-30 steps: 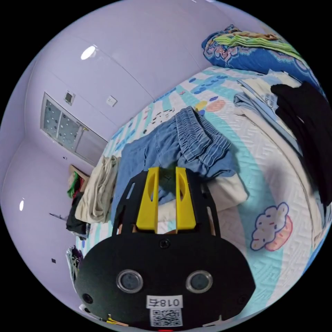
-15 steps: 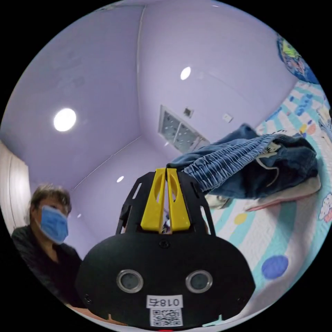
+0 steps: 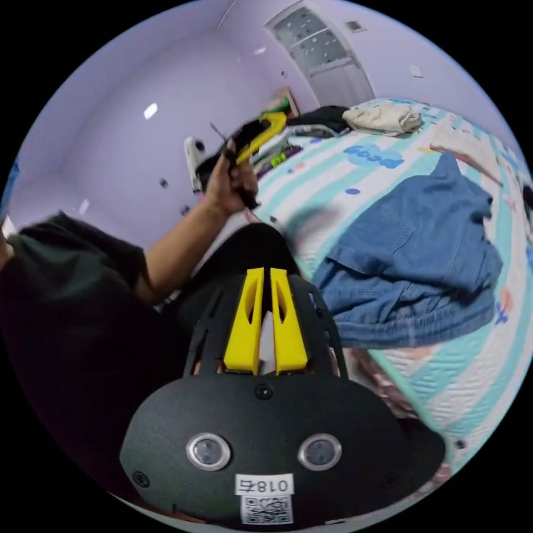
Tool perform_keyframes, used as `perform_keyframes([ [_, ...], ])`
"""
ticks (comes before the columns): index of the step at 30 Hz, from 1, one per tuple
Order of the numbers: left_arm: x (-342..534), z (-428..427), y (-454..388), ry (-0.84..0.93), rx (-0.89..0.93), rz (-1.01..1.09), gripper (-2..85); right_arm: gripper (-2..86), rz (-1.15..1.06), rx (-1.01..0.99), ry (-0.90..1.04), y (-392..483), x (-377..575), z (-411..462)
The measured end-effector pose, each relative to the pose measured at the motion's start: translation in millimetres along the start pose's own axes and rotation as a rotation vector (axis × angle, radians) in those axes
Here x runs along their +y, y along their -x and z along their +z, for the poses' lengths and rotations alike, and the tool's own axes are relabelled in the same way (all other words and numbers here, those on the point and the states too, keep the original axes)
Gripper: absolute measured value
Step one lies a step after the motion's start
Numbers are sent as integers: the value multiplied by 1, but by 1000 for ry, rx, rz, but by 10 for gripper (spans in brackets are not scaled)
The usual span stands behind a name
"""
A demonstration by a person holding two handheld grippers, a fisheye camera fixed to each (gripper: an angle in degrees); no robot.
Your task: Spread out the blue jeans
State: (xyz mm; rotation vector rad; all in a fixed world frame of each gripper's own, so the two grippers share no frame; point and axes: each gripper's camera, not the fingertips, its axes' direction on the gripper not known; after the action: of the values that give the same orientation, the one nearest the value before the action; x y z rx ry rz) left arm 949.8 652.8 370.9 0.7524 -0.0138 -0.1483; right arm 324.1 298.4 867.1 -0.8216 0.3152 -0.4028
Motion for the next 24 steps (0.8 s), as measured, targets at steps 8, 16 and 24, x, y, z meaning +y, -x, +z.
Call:
perform_keyframes([
  [8,74,54,-189,442,94,257,49,-2,548,-316,-713,-98,166,-91],
  [16,144,193,-333,664,49,585,82,-4,495,-327,-1099,-127,297,-124],
  [24,151,348,-353,797,-157,624,164,-5,483,-455,-1182,-164,352,-113],
])
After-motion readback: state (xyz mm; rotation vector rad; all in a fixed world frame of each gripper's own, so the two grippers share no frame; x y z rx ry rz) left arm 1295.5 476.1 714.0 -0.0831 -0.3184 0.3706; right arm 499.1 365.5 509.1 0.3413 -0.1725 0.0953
